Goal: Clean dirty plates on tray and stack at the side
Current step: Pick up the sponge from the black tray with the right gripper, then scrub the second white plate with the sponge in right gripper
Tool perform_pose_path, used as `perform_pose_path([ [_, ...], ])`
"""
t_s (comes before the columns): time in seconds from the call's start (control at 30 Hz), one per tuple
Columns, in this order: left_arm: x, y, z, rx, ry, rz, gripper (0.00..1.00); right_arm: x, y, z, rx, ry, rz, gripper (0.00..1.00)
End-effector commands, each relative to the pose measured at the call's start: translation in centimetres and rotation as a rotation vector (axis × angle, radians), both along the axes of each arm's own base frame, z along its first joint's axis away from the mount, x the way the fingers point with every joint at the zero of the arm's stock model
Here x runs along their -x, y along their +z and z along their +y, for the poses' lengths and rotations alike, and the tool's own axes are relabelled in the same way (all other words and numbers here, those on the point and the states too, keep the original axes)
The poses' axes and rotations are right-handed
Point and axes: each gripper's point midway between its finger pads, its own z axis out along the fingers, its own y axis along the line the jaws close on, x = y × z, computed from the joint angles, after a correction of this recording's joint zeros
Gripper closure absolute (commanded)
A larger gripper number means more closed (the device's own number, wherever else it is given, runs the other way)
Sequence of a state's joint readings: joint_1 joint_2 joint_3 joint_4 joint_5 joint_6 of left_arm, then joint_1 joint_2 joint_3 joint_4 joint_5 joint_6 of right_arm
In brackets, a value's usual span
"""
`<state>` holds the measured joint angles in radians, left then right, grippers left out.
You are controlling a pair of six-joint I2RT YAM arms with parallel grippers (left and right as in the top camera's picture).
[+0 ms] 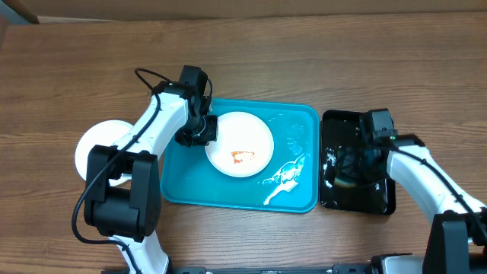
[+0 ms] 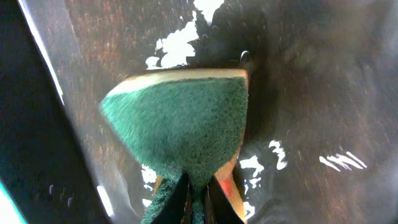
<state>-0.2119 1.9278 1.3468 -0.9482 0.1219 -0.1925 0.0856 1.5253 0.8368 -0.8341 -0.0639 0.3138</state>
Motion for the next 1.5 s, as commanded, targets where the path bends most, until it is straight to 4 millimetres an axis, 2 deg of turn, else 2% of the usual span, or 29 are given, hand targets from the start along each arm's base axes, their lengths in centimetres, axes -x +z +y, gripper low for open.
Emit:
perform_pose_path([
  [0.0, 0.0, 0.5, 0.1, -0.014, 0.014, -0.013, 0.96, -3.4, 4.0, 0.5, -0.02, 0.002, -0.097, 0.96],
  [0.1, 0.0, 0.5, 0.1, -0.014, 0.014, -0.013, 0.96, -5.3, 7.7, 1.8, -0.089, 0.042, -0.162, 0.96],
  [0.23, 0.0, 0.5, 0.0, -0.005, 0.013, -0.012, 0.96, -6.7, 11.2, 5.6, -0.264, 0.156, -0.24, 0.96],
  [0.43, 0.2, 0.7, -1.6, 0.088, 0.006, 0.002, 0.96, -6.9, 12.0, 10.1, -0.332, 0.282, -0.292, 0.96],
  [0.63, 0.6, 0.9, -2.6, 0.115, -0.01, 0.01, 0.96, -7.1, 12.8, 15.7, -0.322, 0.445, -0.396, 0.96],
  [0.8, 0.9, 0.9, -3.6, 0.116, -0.036, 0.011, 0.96, -5.9, 11.3, 19.8, -0.324, 0.532, -0.377, 0.96],
  [1.03, 1.2, 0.8, -4.3, 0.112, -0.058, 0.011, 0.96, -3.7, 7.0, 23.8, -0.327, 0.604, -0.264, 0.96],
  [1.3, 1.2, 0.8, -4.3, 0.113, -0.051, 0.013, 0.96, -2.0, 3.1, 25.8, -0.313, 0.62, -0.164, 0.96],
  [1.37, 1.2, 0.8, -4.3, 0.113, -0.051, 0.013, 0.96, -2.0, 2.3, 25.7, -0.297, 0.619, -0.154, 0.96],
  [1.47, 1.3, 0.8, -4.2, 0.112, -0.051, 0.016, 0.96, -2.4, 1.1, 24.4, -0.214, 0.595, -0.143, 0.96],
])
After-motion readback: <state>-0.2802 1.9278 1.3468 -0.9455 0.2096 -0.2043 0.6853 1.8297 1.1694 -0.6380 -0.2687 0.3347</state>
